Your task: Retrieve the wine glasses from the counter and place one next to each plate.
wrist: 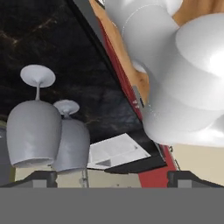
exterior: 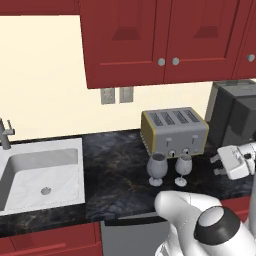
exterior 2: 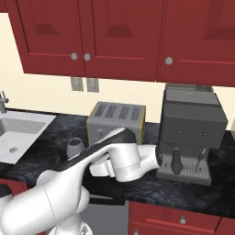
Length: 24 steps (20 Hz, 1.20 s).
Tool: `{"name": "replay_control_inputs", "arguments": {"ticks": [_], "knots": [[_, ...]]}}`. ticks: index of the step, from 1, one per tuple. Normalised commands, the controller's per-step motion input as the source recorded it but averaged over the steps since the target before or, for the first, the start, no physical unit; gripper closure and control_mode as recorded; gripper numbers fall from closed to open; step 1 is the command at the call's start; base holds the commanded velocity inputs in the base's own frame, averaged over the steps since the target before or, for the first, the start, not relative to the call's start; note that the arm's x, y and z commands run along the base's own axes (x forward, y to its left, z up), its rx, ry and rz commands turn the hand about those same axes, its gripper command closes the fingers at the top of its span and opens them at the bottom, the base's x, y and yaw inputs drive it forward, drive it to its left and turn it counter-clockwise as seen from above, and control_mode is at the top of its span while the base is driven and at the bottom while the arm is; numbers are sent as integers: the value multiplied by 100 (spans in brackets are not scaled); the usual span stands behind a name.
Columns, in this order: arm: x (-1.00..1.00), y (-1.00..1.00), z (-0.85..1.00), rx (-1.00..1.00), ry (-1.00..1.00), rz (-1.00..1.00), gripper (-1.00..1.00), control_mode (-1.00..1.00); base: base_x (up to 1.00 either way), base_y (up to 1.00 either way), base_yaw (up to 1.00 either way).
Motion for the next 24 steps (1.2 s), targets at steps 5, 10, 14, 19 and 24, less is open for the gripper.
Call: {"name": "replay_control_inputs", "arguments": {"ticks": [5,10,14,19,24], "knots": [[9,0,-16,0,0,-1,-100,-100,0,0,0],[0,0,-18,0,-7,0,-100,-100,0,0,0],[1,0,-15,0,-6,0,-100,-100,0,0,0],[21,0,-32,3,0,0,-100,-100,0,0,0],[14,0,-21,8,1,0,-100,-100,0,0,0]]}}
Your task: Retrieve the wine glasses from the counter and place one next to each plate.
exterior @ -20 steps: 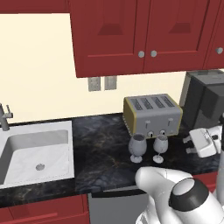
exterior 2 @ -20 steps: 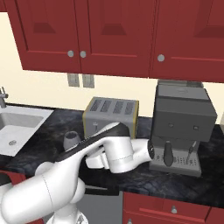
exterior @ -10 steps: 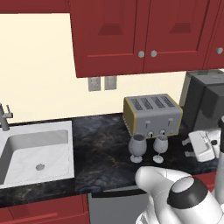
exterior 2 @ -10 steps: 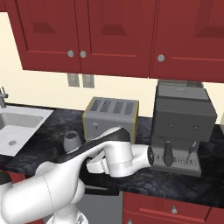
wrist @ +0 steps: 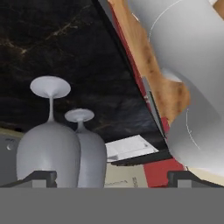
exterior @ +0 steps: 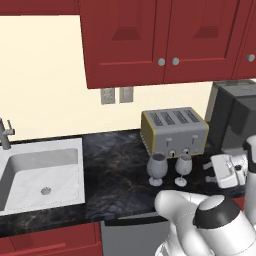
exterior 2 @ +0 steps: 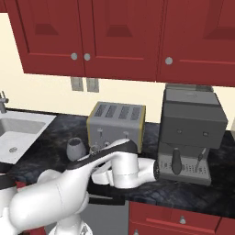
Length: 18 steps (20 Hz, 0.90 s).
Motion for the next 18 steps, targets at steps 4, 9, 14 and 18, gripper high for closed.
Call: {"name": "replay_control_inputs", "arguments": {"ticks": [4,9,14,18], "knots": [[16,0,-21,7,0,0,-100,-100,0,0,0],[12,0,-21,5,0,0,-100,-100,0,0,0],[11,0,-19,1,0,0,-100,-100,0,0,0],[22,1,-19,0,0,0,-100,-100,0,0,0]]}}
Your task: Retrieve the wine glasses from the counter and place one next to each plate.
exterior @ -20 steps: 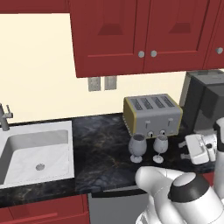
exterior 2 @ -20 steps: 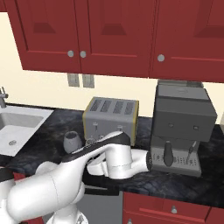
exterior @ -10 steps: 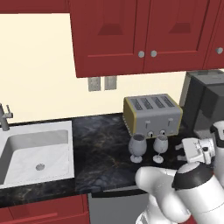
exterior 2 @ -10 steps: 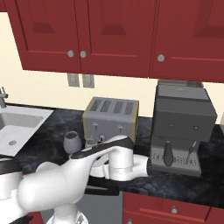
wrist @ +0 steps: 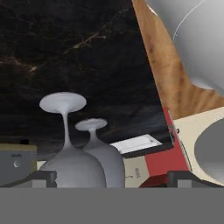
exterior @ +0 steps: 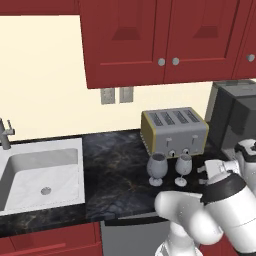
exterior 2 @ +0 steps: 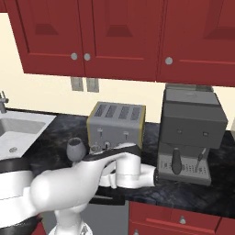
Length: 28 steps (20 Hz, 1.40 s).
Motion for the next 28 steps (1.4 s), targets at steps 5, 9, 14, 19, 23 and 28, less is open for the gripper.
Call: {"name": "replay_control_inputs", "arguments": {"ticks": [5,9,14,19,23,28], "knots": [[27,3,-19,0,0,0,-100,-100,0,0,0],[26,2,-18,0,0,0,-100,-100,0,0,0],[7,0,-8,0,0,2,-100,-100,0,0,0],[1,10,-5,0,0,4,-100,-100,0,0,0],[0,10,-11,0,0,3,-100,-100,0,0,0],[1,13,-12,0,1,2,-100,-100,0,0,0]]}}
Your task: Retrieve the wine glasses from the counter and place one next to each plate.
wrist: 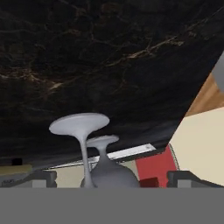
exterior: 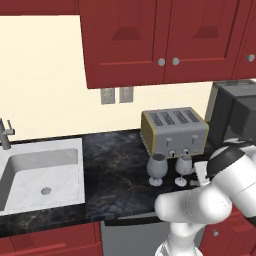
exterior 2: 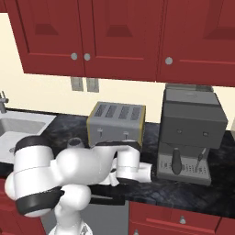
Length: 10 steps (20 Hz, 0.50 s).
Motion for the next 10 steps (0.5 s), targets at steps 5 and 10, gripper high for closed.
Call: {"name": "replay_control_inputs", "arguments": {"ticks": [5,10], "knots": [[17,9,-19,2,10,0,-100,-100,0,0,0],[31,2,-24,3,13,0,-100,-100,0,0,0]]}}
